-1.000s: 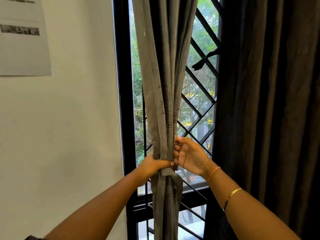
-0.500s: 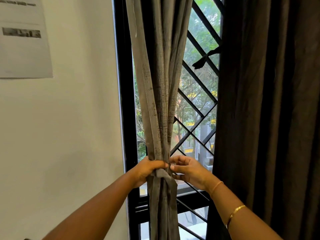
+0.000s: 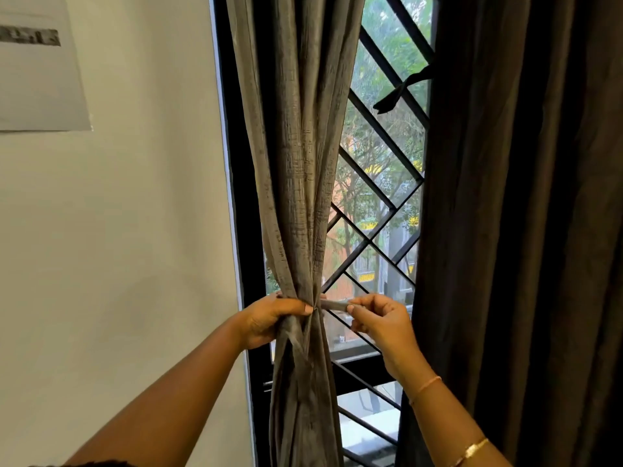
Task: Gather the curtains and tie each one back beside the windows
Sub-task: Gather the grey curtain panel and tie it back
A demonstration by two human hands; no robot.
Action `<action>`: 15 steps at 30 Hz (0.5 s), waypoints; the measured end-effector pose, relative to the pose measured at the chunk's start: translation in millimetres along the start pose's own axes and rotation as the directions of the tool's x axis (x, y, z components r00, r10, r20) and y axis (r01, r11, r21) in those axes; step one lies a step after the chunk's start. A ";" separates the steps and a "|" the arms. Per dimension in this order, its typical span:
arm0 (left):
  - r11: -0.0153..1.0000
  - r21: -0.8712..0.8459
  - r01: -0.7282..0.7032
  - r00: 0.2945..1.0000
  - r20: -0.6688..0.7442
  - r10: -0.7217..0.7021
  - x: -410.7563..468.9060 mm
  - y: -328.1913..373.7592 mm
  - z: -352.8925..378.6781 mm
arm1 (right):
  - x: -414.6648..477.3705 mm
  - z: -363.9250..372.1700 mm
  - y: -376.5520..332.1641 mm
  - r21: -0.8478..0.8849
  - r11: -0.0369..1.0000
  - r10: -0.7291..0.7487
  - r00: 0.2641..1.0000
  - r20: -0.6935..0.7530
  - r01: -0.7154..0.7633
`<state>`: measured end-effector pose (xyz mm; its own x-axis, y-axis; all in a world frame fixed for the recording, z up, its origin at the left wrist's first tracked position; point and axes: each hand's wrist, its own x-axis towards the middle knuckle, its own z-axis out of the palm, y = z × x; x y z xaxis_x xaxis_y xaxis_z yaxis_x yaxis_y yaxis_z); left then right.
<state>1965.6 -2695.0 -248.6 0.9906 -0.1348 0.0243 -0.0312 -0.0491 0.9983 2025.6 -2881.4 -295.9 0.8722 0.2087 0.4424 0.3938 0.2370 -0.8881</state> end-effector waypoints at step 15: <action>0.845 0.525 0.102 0.922 -0.369 0.119 -19.2 -13.9 3.6 | -55.8 36.5 20.7 -0.149 0.988 -0.042 0.999 0.029 0.045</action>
<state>1946.4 -2695.3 -263.1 0.9585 0.2356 0.1606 0.0042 -0.5750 0.8182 1974.5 -2853.5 -334.4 0.8464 0.2257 0.4823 0.4718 0.1021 -0.8758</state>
